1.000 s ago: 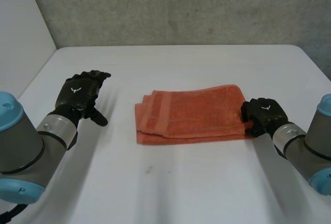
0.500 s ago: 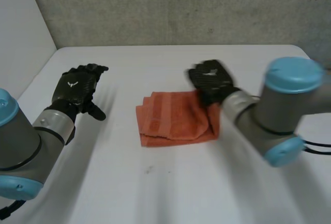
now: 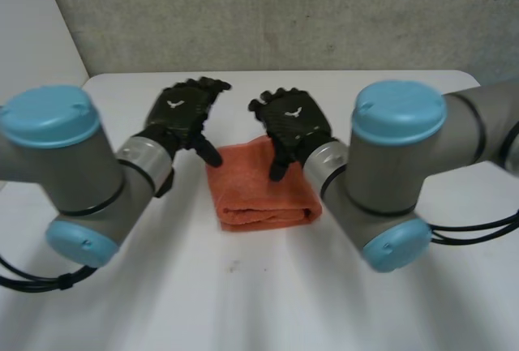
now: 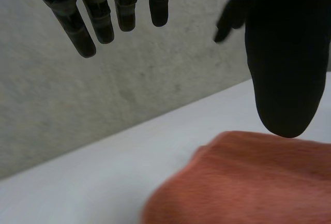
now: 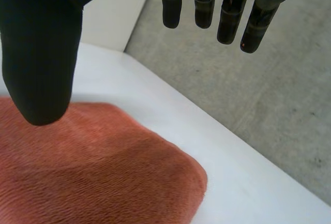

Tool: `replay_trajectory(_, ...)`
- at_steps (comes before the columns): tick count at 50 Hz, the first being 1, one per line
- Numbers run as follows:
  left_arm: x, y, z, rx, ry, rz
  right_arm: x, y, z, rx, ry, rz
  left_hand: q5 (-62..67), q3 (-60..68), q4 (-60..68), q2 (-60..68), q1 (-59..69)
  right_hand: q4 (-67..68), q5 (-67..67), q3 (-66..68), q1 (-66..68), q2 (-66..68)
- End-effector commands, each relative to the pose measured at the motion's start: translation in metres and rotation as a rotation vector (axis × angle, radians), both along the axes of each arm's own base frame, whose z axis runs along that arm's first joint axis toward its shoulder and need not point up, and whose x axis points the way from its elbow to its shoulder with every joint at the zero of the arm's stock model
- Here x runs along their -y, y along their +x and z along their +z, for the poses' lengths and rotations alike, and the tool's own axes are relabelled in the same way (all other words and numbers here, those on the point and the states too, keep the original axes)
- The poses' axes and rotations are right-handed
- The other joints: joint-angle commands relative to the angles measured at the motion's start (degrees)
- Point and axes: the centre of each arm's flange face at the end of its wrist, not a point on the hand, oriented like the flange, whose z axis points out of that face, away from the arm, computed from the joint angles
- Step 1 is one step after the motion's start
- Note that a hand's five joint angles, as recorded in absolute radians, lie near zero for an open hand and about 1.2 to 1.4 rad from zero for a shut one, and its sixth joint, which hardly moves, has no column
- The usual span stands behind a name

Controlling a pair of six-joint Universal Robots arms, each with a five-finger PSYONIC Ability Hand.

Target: Fold the laundry

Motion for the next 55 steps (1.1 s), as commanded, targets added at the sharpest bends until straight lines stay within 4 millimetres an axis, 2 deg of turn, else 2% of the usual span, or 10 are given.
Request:
replay_trajectory(1, 0.004, -0.021, -0.036, 0.026, 0.135, 0.012, 0.03, -0.015, -0.021, 0.0, 0.155, -0.013, -1.2, -0.7, -0.1, 0.0, 0.1, -3.3, -3.6, -2.3, -1.8, -2.9)
replay_trajectory(10, 0.001, -0.011, -0.093, 0.141, 0.263, 0.121, 0.046, -0.014, -0.076, -0.101, 0.298, -0.039, -1.7, -1.2, -0.6, -0.5, -0.4, -3.3, -3.6, -2.3, -1.8, -2.9)
replay_trajectory(20, -0.005, -0.007, -0.096, 0.202, 0.256, 0.099, 0.05, -0.019, -0.078, -0.125, 0.334, -0.048, -2.2, -1.7, -1.1, -1.0, -0.9, -3.3, -3.6, -2.3, -1.8, -2.9)
replay_trajectory(24, -0.003, -0.009, -0.072, 0.188, 0.193, 0.092, 0.051, -0.016, -0.051, -0.077, 0.284, -0.04, -2.5, -2.1, -1.5, -1.4, -1.3, -3.3, -3.6, -2.3, -1.8, -2.9)
replay_trajectory(29, -0.001, -0.011, -0.001, 0.074, 0.045, 0.066, 0.05, -0.02, -0.003, -0.014, 0.19, -0.049, -2.5, -2.1, -1.5, -1.4, -1.3, -3.3, -3.6, -2.3, -1.8, -2.9)
replay_trajectory(32, -0.002, -0.006, 0.035, 0.022, -0.025, 0.065, 0.047, -0.031, 0.05, 0.072, 0.063, -0.09, -2.5, -2.1, -1.5, -1.4, -1.3, -3.3, -3.6, -2.3, -1.8, -2.9)
replay_trajectory(33, -0.002, 0.001, 0.057, -0.01, -0.062, 0.078, 0.048, -0.037, 0.059, 0.088, 0.041, -0.114, -2.5, -2.1, -1.5, -1.4, -1.3, -3.3, -3.6, -2.3, -1.8, -2.9)
replay_trajectory(41, -0.006, 0.055, 0.136, -0.121, -0.141, 0.198, 0.038, -0.094, 0.135, 0.221, -0.191, -0.297, -2.5, -2.1, -1.5, -1.4, -1.3, -3.3, -3.6, -2.3, -1.8, -2.9)
replay_trajectory(48, -0.02, 0.079, 0.152, -0.165, -0.091, 0.195, 0.033, -0.134, 0.141, 0.206, -0.192, -0.389, -2.7, -2.2, -1.6, -1.5, -1.4, -3.3, -3.6, -2.3, -1.8, -2.9)
replay_trajectory(55, -0.024, 0.085, 0.155, -0.18, -0.081, 0.161, 0.03, -0.136, 0.134, 0.179, -0.148, -0.392, -2.5, -2.1, -1.5, -1.4, -1.3, -3.3, -3.6, -2.3, -1.8, -2.9)
